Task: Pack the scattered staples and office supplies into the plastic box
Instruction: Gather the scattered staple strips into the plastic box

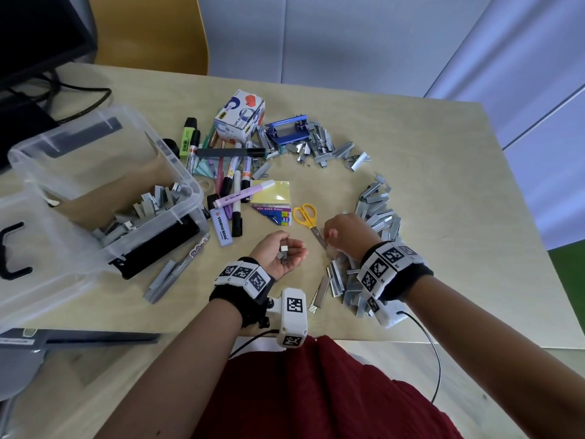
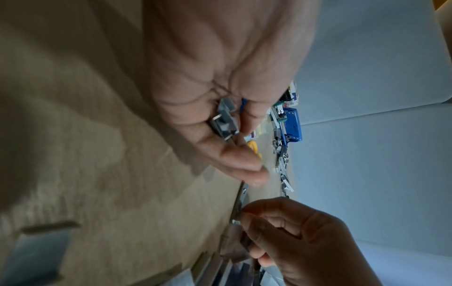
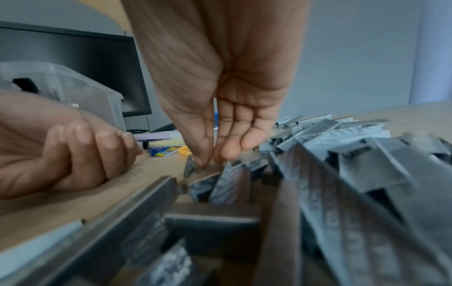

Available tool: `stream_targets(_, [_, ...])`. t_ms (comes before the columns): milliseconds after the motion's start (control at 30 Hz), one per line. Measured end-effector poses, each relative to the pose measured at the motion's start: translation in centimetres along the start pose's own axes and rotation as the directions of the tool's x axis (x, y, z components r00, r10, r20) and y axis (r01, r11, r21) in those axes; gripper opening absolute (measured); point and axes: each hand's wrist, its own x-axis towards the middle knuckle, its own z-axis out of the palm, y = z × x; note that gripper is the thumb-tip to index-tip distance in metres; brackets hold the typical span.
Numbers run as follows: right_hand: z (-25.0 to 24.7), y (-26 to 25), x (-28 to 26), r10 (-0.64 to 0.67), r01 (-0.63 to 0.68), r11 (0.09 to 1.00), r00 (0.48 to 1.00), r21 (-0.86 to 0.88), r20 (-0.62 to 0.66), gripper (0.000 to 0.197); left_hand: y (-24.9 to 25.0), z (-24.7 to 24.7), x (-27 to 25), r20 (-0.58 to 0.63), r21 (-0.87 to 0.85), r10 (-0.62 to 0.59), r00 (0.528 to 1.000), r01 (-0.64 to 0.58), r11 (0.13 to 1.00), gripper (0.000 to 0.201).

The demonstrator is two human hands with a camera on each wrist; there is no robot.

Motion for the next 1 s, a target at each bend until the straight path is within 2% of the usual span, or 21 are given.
stream_targets(133, [0.1,-0.3,0.0,-0.017,0.018,1.0,1.0,0.01,-0.01,0.022,-0.1,-0.2,0.1,0.02,-0.022,0.0,1.0,0.0,1.0,0.043])
stream_targets(233, [-0.5,-0.7,-0.4,-0.015,0.023,0.995,0.997,0.098,-0.08,0.021,-0.3,-0.1,0.3,0.032,-0.026,0.001,1.0,0.0,1.0,0.043])
stream_targets(333, [-1.6,-2.1,-1.1,-0.102,0.141,0.965,0.978,0.221,-0.18,0.016,-0.3,0.2,0.4,0.041,-0.013,0.003,0.999,-0.002,1.0,0.042])
stream_targets(467, [-1.9,-3.4,-2.1,-0.198,0.237,0.937,0.966,0.257,-0.169,0.015,-0.3,0.5,0.5,0.038,-0.002,-0.003,0.999,0.003,1.0,0.041])
stream_targets(567, [-1.9,-2.2,-2.5,-0.155,0.19,0.954,0.975,0.23,-0.161,0.017,-0.3,0.2,0.6,0.004,0.068,-0.018,1.0,0.018,0.998,0.041])
stream_targets(667, [-1.2,-0.7,-3.3,-0.111,0.118,0.986,0.992,0.121,-0.062,0.016,-0.3,-0.2,0.8,-0.015,0.131,-0.026,1.0,0.028,0.991,0.043])
stream_targets(800, [0.6,-0.3,-4.1,-0.023,0.02,0.997,0.999,0.078,0.041,0.017,-0.4,-0.1,0.9,-0.033,0.128,-0.019,0.999,0.023,0.991,0.042])
stream_targets(1000, [2.2,-1.5,-3.8,0.052,-0.052,0.998,0.999,0.037,0.003,0.019,-0.5,0.1,0.8,-0.052,0.114,0.003,0.999,0.003,0.993,0.041])
